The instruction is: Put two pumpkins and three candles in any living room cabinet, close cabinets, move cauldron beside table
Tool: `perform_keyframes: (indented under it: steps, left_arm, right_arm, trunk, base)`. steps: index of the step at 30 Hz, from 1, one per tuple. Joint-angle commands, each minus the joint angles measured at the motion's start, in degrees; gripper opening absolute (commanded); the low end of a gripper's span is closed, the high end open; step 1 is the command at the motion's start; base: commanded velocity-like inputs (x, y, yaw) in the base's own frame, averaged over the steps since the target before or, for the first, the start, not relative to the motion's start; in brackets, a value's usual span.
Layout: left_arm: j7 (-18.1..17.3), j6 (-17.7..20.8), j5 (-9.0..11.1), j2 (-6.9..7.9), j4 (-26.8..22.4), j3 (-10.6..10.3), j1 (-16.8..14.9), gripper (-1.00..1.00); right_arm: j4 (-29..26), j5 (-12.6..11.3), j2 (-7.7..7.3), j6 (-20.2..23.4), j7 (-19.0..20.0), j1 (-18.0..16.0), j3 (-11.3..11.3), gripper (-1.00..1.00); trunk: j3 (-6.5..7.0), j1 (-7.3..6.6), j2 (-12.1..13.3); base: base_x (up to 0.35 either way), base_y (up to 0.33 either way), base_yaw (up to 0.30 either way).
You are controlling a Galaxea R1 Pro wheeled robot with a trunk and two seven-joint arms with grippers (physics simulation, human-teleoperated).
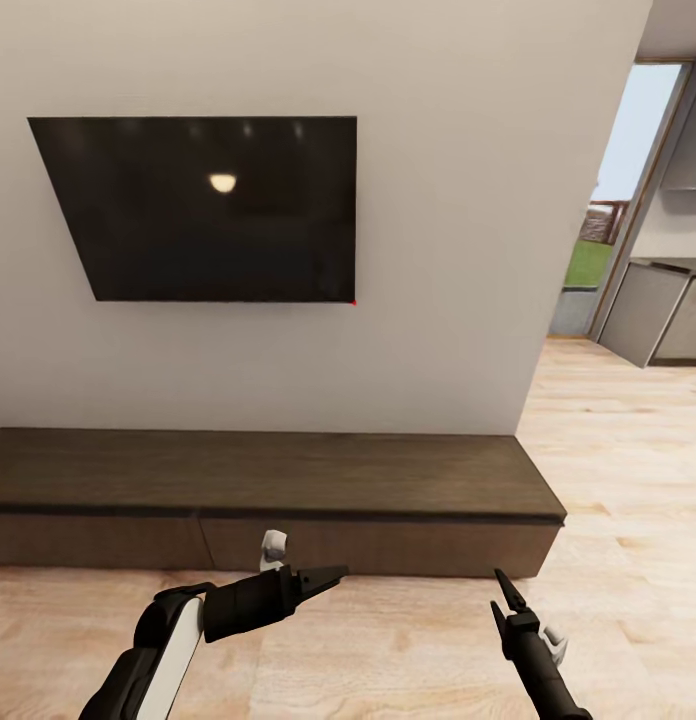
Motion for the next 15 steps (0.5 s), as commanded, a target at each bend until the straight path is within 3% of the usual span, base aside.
perform_keyframes:
  steps: [1, 15]
  left_arm:
    - [-0.12, 0.26, 0.02, 0.00, 0.00, 0.02, -0.03, 1.00]
    - [-0.12, 0.23, 0.02, -0.02, 0.00, 0.02, -0.03, 1.00]
  right_arm:
    - [0.04, -0.59, 0.01, 0.60, 0.24, -0.04, -0.01, 1.00]
    - [0.06, -0.60, 0.02, 0.61, 0.36, -0.04, -0.01, 1.00]
  trunk:
    - [-0.24, 0.22, -0.44]
    - [-2.75, 3.30, -6.06]
  base:
    - [0.000, 0.000, 0.000]
    - [0.000, 0.000, 0.000]
